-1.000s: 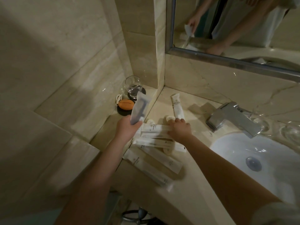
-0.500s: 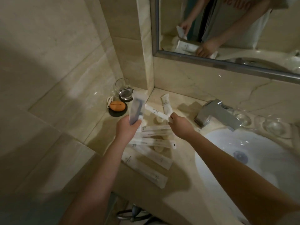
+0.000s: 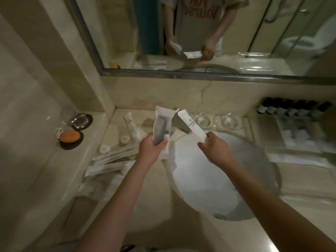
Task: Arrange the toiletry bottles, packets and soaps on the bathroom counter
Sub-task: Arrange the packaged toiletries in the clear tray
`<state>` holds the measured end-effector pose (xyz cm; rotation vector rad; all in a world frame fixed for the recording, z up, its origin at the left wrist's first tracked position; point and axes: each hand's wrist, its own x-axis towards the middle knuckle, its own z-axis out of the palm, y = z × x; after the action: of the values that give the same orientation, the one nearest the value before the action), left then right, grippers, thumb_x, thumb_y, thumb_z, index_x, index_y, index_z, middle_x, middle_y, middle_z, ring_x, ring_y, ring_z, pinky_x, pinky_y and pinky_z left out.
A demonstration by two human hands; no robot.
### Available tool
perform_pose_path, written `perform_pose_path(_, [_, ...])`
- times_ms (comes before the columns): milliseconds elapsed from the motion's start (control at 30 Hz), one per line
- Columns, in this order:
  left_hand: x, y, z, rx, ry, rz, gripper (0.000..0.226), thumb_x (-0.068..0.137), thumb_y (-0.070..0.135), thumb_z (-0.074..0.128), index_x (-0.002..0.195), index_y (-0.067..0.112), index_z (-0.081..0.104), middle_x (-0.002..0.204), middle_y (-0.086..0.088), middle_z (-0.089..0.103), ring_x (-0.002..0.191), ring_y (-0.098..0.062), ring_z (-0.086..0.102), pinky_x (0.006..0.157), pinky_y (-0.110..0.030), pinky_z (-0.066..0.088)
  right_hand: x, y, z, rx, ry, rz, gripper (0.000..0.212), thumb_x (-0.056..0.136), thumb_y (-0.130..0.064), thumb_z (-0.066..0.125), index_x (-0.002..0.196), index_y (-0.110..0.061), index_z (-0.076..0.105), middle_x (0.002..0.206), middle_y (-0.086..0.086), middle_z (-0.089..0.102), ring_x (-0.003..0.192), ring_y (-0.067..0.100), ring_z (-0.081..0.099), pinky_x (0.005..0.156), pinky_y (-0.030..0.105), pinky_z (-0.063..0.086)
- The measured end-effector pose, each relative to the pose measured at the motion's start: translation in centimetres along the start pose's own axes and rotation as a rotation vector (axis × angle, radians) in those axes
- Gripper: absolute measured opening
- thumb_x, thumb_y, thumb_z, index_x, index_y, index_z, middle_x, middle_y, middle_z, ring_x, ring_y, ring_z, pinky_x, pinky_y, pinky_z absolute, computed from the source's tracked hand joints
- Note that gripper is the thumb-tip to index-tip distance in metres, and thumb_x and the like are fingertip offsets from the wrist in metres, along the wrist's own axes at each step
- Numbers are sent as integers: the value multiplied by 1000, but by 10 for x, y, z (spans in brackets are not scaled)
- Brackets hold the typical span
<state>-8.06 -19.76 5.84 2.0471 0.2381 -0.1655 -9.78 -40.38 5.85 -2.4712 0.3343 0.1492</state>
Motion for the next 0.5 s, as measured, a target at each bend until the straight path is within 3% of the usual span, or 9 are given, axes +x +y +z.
perform_pose_path(67, [-3,18,33,16,-82,10,27,84,24,66,100,3,65,89,-8,65,81,-23,59,66,-26,41,-5,30,-22,21,41,59,31,87,-29,57,109,-7,52,97,12,62,77,25,50,66,30,37])
perform_pose_path(200, [-5,47,92,2,-183,62,25,83,21,66,102,5,65,95,-13,68,88,-27,63,70,-28,43,-13,80,-61,34,121,142,33,84,-35,56,112,-18,52,99,7,64,80,26,58,70,33,47])
perform_pose_path(333, [-8,78,158,3,-309,97,16,85,18,64,98,9,66,87,-6,65,85,-23,61,70,-29,44,-13,132,-98,55,197,234,32,87,-27,58,112,-8,51,103,15,63,87,33,58,67,31,40])
perform_pose_path(500, [-6,103,236,18,-404,25,20,84,19,63,101,10,67,100,-13,69,96,-28,65,86,-41,52,-11,186,-131,95,264,325,35,86,-25,59,114,-6,50,107,17,63,96,35,59,73,37,45])
